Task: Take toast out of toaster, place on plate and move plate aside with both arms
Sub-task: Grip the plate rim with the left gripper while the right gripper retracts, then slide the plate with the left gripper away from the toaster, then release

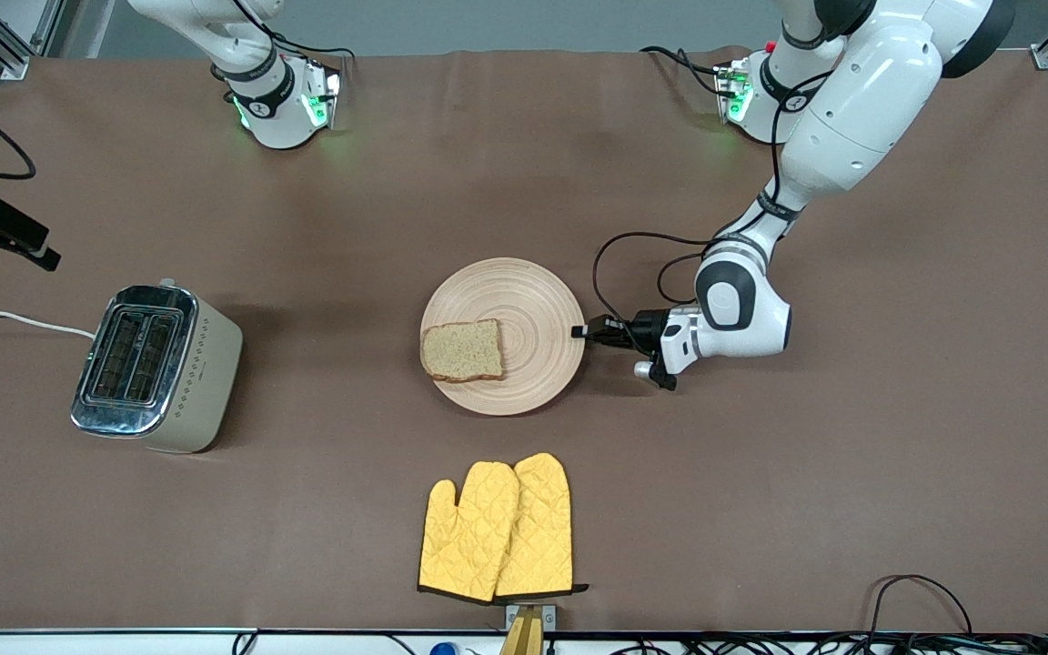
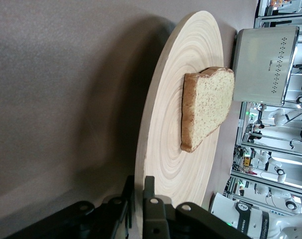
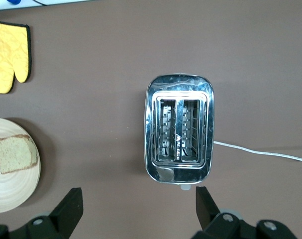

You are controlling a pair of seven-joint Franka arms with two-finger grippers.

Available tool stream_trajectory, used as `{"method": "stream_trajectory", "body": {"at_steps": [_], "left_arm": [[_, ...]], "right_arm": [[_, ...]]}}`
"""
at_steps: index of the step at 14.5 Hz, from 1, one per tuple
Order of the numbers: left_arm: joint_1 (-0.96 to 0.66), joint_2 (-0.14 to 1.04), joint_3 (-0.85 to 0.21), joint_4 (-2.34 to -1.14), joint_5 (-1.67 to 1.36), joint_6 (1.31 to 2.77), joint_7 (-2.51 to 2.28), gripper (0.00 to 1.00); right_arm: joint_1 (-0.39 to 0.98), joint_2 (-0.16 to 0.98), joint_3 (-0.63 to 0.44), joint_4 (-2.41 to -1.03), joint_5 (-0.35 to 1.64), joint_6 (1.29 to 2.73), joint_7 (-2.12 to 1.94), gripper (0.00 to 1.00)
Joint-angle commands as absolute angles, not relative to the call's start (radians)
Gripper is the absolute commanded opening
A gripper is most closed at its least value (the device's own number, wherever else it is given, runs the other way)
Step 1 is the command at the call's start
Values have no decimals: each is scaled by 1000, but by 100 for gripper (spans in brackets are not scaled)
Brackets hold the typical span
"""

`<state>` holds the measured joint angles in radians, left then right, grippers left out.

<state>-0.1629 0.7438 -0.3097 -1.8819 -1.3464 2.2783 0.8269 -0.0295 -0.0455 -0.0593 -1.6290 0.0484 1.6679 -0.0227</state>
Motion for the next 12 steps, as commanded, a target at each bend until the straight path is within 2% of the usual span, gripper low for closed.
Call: {"method": "stream_trajectory", "body": {"at_steps": [1, 5, 12], "left_arm": [[-155, 738, -311, -1852, -1351, 2275, 827, 0], [-109, 669, -308, -1850, -1350, 2252, 825, 0], [155, 634, -307, -1816, -1146, 1996, 825, 0]], "right_arm": [[-46, -83, -37, -1666, 26, 1695, -38, 100], [-48, -81, -34, -1654, 17, 1672, -32, 100], [-45, -78, -35, -1637, 20, 1660, -31, 100]]}}
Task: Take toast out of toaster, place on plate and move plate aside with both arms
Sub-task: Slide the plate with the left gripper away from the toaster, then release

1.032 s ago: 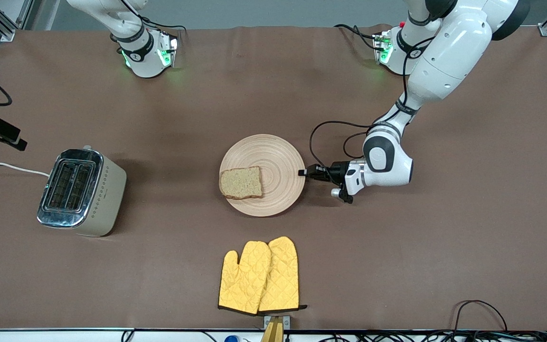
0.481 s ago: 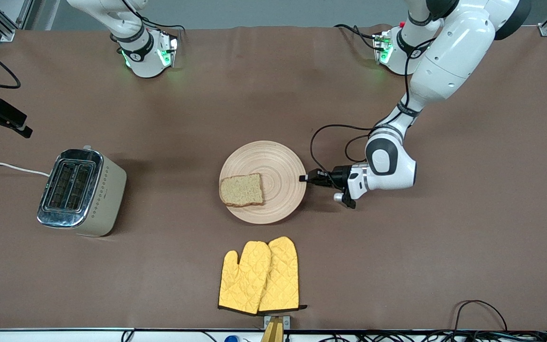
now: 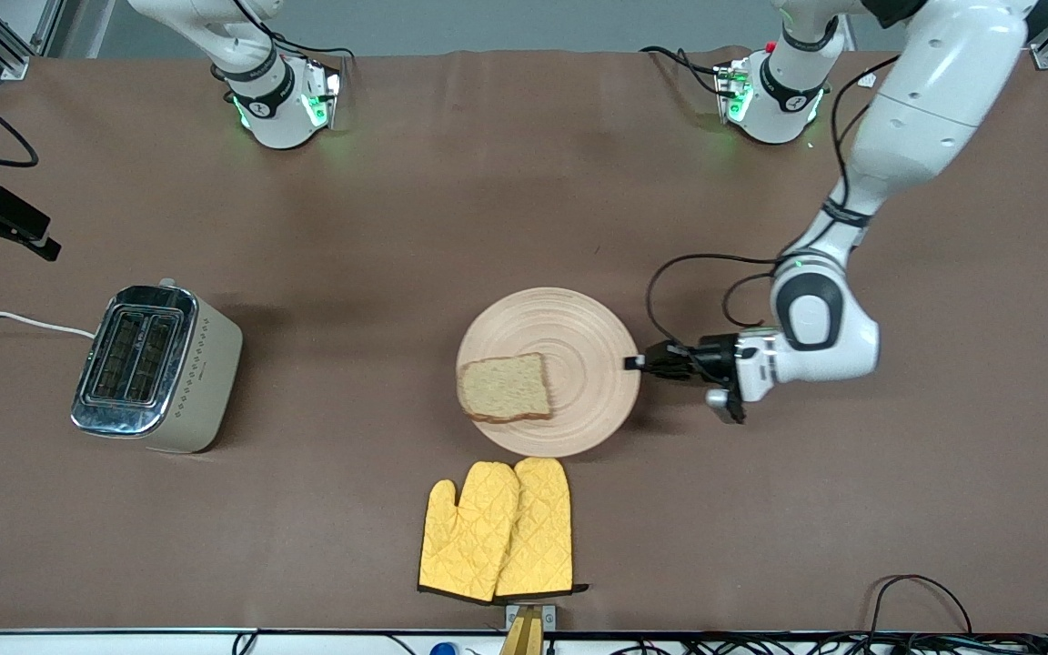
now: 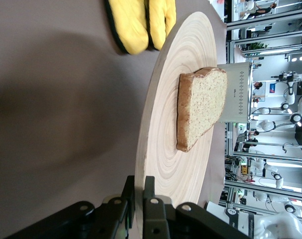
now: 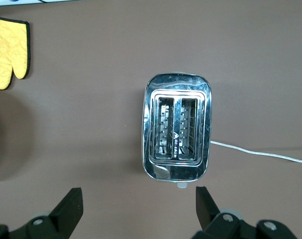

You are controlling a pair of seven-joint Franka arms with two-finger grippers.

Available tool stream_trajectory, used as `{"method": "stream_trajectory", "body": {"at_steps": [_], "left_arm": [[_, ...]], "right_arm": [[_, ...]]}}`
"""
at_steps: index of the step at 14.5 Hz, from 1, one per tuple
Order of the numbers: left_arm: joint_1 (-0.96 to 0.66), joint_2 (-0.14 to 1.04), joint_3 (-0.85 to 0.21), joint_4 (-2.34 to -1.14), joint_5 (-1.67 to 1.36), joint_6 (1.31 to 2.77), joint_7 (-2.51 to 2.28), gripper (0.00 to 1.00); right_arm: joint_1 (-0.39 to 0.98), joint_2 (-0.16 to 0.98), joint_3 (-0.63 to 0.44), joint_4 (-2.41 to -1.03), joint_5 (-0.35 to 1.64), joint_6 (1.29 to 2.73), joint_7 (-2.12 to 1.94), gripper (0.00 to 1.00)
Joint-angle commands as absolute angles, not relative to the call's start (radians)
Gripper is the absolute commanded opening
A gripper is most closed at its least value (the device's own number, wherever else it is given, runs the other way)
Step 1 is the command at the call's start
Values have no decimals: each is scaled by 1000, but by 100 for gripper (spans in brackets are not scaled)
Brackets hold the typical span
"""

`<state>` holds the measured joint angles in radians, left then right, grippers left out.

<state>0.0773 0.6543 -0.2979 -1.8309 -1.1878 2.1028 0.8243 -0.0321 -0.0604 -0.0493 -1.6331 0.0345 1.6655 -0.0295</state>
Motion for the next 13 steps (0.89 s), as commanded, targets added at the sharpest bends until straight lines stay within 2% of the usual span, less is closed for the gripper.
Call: {"method": "stream_trajectory", "body": {"at_steps": [1, 7, 13], "left_arm": [[199, 635, -304, -1806, -1103, 1970, 825, 0], [498, 734, -302, -1674, -818, 1821, 833, 0], [650, 825, -302, -1615, -762, 1799, 830, 0]], "right_arm": [[-44, -80, -35, -1635, 20, 1655, -31, 100], [-43, -80, -34, -1635, 25, 1663, -29, 100], [-35, -80, -31, -1637, 25, 1661, -29, 100]]}}
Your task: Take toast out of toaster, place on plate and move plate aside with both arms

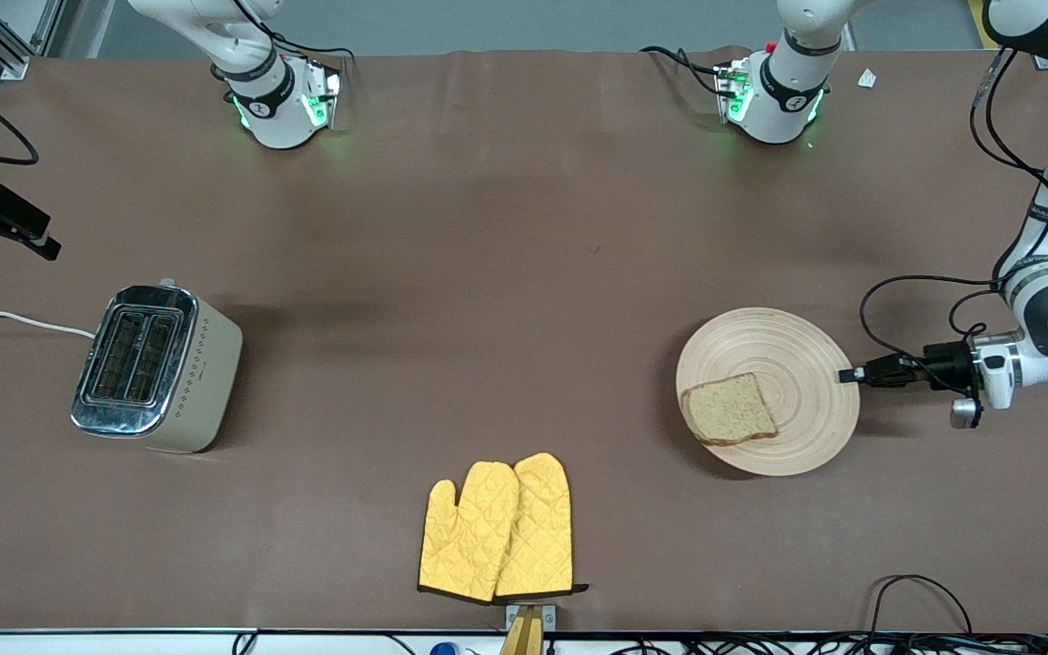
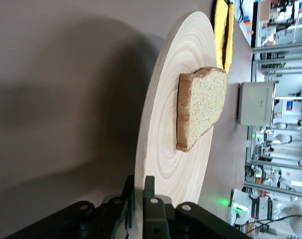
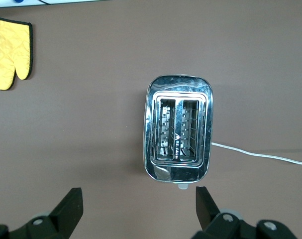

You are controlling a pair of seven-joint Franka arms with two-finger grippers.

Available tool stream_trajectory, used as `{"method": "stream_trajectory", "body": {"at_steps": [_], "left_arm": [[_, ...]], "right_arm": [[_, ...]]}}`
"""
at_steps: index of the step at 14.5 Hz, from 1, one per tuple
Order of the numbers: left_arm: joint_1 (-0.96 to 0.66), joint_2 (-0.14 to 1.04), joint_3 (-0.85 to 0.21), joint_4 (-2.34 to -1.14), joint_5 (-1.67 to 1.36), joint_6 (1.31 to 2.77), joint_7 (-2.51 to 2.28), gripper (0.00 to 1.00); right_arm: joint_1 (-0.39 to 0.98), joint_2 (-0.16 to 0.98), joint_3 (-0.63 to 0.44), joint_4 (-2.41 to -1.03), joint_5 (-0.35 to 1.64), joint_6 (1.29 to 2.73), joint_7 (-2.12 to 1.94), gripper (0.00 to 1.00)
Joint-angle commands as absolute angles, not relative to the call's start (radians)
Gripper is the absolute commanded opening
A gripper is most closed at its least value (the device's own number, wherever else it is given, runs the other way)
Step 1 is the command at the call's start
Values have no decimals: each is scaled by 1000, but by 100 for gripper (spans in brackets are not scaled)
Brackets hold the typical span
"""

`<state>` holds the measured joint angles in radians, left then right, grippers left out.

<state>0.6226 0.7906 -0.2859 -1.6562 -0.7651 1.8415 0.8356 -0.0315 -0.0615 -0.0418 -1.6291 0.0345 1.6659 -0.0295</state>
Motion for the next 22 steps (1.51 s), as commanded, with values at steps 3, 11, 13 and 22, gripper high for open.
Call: {"method": "stream_trajectory", "body": {"at_steps": [3, 11, 13, 22], "left_arm": [[675, 847, -302, -1592, -764, 1792, 827, 0], [699, 854, -302, -1589, -758, 1784, 773, 100], [698, 847, -302, -1528, -726, 1743, 747, 100], [626, 584, -402, -1296, -399, 1568, 286, 100]], "right_arm": [[-37, -80, -31, -1637, 25, 1664, -29, 100], [-38, -80, -31, -1637, 21, 1663, -29, 100], [-37, -80, -31, -1635, 21, 1657, -29, 100], [-35, -80, -29, -1614, -40, 1598, -29, 100]]}}
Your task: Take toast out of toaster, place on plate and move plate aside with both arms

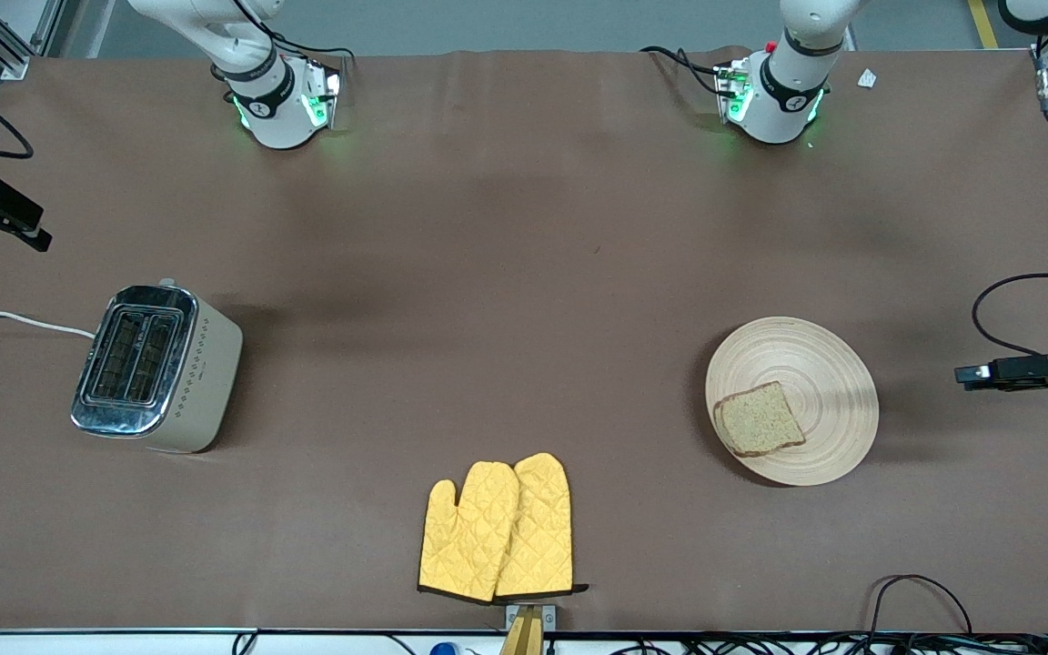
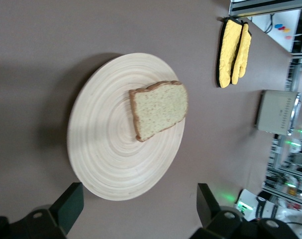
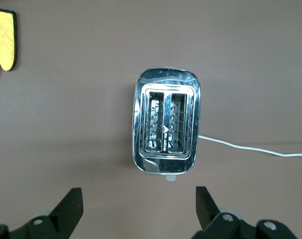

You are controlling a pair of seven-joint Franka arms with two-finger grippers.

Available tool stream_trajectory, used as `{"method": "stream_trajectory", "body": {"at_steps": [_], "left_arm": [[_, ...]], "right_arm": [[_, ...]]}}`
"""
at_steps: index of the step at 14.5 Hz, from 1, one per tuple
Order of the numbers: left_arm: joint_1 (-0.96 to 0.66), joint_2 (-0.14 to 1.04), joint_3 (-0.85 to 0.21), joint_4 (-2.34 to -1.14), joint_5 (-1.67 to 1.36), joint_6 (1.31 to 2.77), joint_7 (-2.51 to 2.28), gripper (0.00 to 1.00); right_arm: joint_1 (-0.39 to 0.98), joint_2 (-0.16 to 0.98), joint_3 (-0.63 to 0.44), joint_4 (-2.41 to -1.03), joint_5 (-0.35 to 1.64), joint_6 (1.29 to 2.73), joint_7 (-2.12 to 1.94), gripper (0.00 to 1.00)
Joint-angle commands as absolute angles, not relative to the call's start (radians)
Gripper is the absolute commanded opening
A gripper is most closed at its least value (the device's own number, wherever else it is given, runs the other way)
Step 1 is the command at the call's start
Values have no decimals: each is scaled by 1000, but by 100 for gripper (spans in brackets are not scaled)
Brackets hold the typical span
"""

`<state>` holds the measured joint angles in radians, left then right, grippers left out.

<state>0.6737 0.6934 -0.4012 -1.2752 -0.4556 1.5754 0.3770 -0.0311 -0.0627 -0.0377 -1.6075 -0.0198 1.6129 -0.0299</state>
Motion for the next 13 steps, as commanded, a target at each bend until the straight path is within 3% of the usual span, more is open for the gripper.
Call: {"method": "stream_trajectory", "body": {"at_steps": [1, 8, 13], "left_arm": [[594, 542, -400, -1296, -378, 1568, 237, 100], [332, 301, -406, -1299, -69, 1522, -9, 100], [73, 143, -267, -1368, 72, 1479, -55, 100]], "right_arm": [[-37, -80, -31, -1615, -35, 1598, -28, 100], [-38, -80, -31, -1624, -28, 1626, -29, 100], [-38, -80, -31, -1624, -25, 1628, -28, 100]]}}
